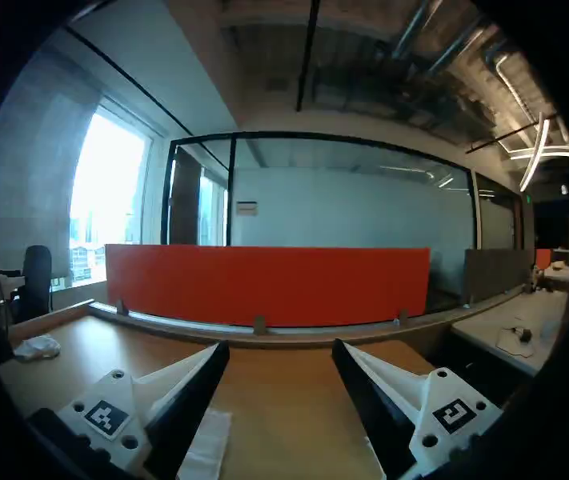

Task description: Fold towel

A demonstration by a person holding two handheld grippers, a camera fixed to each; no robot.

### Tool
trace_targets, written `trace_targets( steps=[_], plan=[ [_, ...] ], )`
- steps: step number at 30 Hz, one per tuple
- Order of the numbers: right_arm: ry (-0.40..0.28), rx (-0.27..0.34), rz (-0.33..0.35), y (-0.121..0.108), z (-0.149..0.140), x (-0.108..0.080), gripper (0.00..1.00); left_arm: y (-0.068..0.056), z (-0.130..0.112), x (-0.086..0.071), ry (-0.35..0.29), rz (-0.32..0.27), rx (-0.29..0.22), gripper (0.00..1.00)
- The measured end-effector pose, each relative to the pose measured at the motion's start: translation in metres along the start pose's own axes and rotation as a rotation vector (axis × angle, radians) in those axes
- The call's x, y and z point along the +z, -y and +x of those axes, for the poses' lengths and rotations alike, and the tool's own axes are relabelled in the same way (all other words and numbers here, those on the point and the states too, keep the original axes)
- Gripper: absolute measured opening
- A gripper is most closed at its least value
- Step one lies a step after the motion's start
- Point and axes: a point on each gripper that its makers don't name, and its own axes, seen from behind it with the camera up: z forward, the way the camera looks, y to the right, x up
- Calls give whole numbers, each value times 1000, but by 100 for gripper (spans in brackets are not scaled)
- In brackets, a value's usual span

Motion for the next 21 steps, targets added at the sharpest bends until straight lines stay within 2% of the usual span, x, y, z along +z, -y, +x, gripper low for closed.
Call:
trace_targets(
  steps=[8,12,17,21],
  plan=[
    [1,-5,1,4,18,0,99,1,11,1,9,-7,2,96],
    [10,-9,6,6,22,3,99,-4,10,4,23,-24,12,96],
    [42,-24,42,12,18,7,99,-13,9,9,50,-58,16,96],
    [71,-54,99,23,15,10,99,-18,7,12,75,-87,19,96]
  ],
)
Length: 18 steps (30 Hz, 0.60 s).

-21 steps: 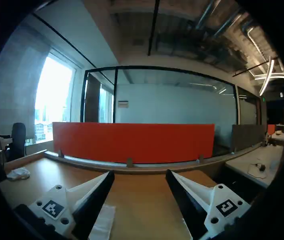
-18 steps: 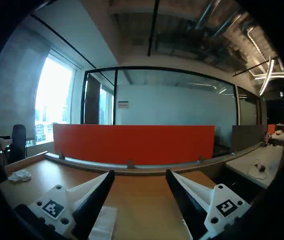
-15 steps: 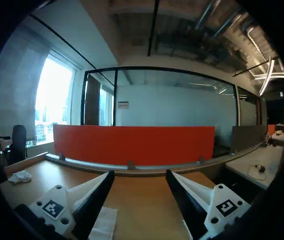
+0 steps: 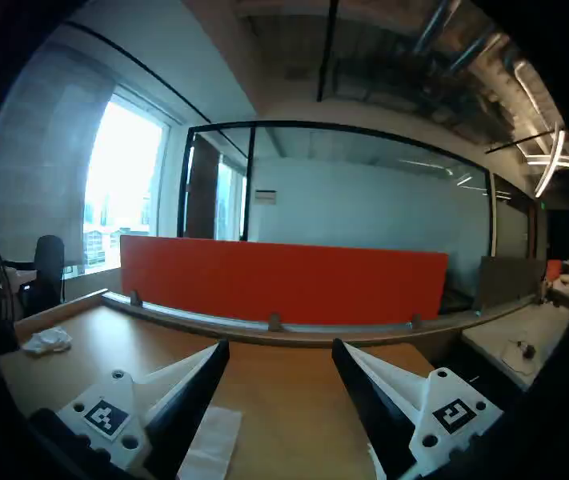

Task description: Fold towel

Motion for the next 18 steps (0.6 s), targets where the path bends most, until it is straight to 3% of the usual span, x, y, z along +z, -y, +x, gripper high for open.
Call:
trace_targets(
  steps=[8,18],
  plan=[
    [70,-51,147,30,-6,4,100,-17,-3,4,54,-107,42,96],
    [147,-114,263,51,-18,5,100,-42,-20,3,131,-231,103,96]
  ],
)
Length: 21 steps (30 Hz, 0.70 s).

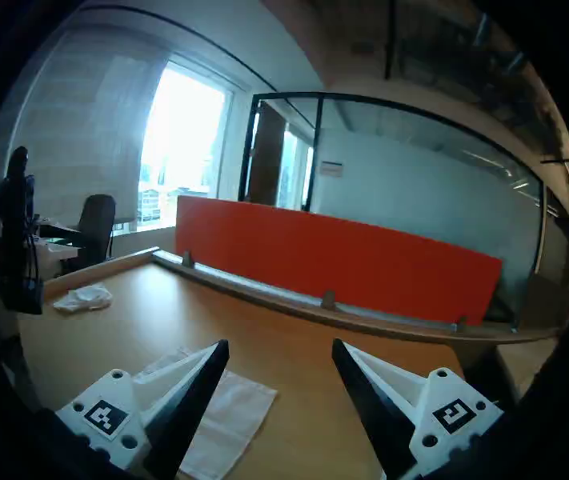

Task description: Fold towel

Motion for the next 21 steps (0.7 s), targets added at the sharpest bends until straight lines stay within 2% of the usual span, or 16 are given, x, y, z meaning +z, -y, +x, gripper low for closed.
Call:
trace_targets(
  steps=[8,11,21],
  plan=[
    [78,-49,102,17,-12,2,100,-26,-21,2,84,-127,28,96],
    [104,-61,145,25,-16,3,100,-33,-22,2,95,-159,31,96],
    [154,-80,215,41,-34,3,100,-46,-38,2,133,-206,49,96]
  ],
)
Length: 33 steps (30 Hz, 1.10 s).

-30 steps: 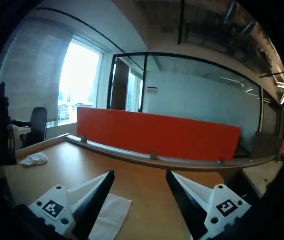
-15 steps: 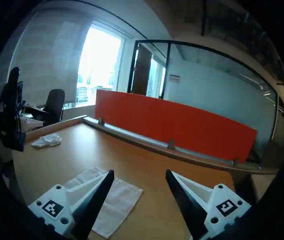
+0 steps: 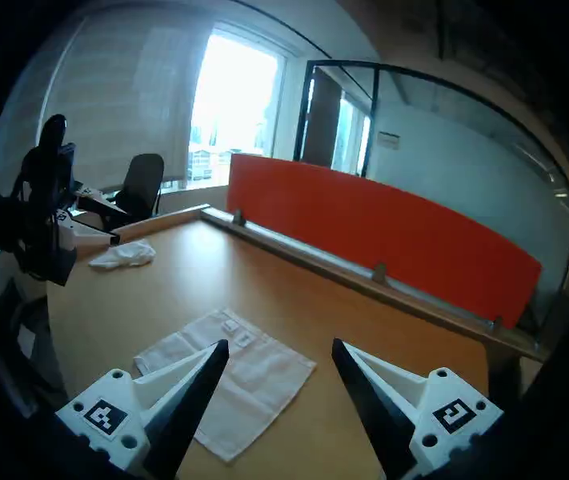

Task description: Fold towel

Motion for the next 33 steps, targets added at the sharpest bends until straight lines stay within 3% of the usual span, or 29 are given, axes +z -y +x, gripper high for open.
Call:
trace_targets(
  steps=[14,33],
  plan=[
    [37,-2,23,13,-41,12,100,-23,-50,14,57,-37,20,96],
    [151,19,44,34,-122,41,100,-46,-123,40,165,-75,29,96]
  ],
)
